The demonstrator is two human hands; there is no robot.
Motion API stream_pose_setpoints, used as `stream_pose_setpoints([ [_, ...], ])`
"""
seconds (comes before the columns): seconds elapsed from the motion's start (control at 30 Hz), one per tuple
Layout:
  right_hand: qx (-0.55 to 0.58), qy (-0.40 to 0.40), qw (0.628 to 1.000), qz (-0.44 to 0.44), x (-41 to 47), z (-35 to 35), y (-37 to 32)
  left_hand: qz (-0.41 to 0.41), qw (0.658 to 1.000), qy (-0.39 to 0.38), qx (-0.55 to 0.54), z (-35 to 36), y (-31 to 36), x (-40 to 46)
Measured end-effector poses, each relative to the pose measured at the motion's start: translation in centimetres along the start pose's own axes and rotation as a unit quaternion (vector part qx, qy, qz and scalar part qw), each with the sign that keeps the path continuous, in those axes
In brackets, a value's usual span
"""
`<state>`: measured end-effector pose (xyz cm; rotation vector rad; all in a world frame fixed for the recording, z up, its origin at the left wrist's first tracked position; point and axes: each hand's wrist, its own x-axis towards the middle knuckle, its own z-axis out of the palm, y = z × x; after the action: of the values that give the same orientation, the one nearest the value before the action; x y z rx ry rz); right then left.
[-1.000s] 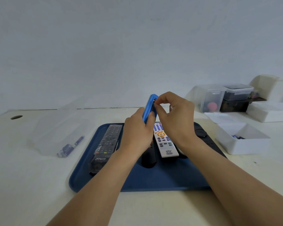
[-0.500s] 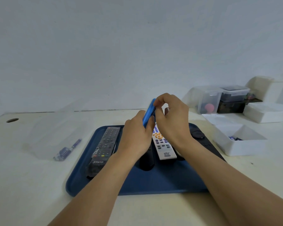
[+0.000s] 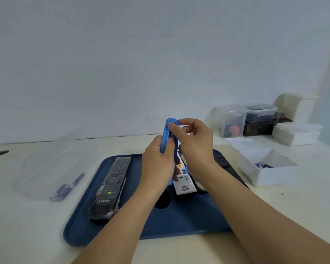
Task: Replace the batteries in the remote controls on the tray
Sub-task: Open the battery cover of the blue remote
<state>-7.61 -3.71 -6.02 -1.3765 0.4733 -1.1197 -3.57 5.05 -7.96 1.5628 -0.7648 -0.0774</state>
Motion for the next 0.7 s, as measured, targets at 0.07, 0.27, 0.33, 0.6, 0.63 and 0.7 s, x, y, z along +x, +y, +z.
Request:
stream_pose_setpoints([
  [0.07, 0.014, 0.010, 0.999, 0.027, 0.0, -0.1, -0.1, 0.013, 0.999, 0.028, 0.009, 0.7, 0.0, 0.0],
  [0.27, -0.041, 0.024, 0.997, 0.063, 1.2, -1.5, -0.5, 0.040, 0.997, 0.031, 0.050, 2.9, 1.1, 0.0],
  [0.33, 0.022, 0.028, 0.993, 0.110, 2.0, -2.7, -1.4, 0.014, 0.999, 0.016, 0.030, 4.0, 1.3, 0.0],
  [0.6, -0.478, 0.008, 0.877, 0.049, 7.4, -15.8, -4.6, -0.018, 0.997, -0.072, 0.008, 5.8, 0.8, -0.2],
  [0.63, -0.518, 0.003, 0.852, 0.073, 7.8, -16.8, -4.4, -0.017, 0.997, -0.076, 0.008, 5.8, 0.9, -0.1],
  [0.7, -0.515, -0.005, 0.848, 0.128, 8.4, -17.8, -3.5, -0.017, 0.996, -0.083, 0.012, 6.0, 0.8, -0.2],
])
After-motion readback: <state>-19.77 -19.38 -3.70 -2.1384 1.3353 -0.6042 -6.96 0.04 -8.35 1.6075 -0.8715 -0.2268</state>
